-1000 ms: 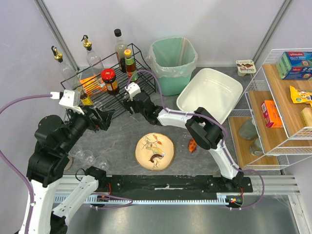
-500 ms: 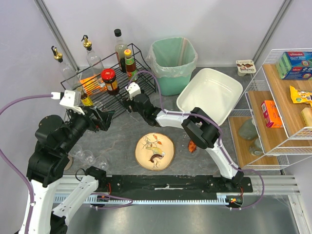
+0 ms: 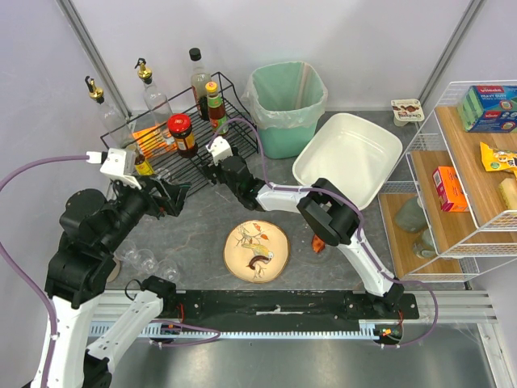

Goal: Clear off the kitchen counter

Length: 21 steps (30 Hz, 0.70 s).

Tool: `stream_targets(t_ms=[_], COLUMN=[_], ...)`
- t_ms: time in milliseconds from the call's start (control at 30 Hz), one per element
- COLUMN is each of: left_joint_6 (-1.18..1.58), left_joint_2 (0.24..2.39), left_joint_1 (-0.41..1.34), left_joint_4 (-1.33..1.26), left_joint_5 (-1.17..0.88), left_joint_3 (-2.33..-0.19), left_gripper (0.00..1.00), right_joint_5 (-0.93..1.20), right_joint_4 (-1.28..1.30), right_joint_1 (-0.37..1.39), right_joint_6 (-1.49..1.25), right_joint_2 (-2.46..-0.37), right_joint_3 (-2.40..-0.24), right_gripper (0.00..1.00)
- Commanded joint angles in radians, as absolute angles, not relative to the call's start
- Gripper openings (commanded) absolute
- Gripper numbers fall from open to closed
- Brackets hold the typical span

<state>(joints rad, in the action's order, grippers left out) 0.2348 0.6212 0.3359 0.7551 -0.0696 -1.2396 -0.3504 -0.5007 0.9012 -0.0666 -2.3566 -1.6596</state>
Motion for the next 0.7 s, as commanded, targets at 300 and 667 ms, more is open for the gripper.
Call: stream_targets(t_ms=[300, 667], left_joint_6=[0.235, 0.233], left_joint_2=[0.637, 0.620], left_joint_1=[0.334, 0.333], left_joint_4=[0.750, 0.753], left_joint_5=[-0.057, -0.054], left_joint_3=[-1.241, -1.238], left_gripper=[0.93, 0.93], right_joint_5=[-0.324, -0.272], right_joint_4=[-0.580, -0.575], right_joint_1=[0.897, 0.905], right_joint_6=[-0.071, -0.090], right_joint_2=[-2.319, -2.155], right_joint_3=[-1.645, -1.473], right_gripper=[0.98, 0.95])
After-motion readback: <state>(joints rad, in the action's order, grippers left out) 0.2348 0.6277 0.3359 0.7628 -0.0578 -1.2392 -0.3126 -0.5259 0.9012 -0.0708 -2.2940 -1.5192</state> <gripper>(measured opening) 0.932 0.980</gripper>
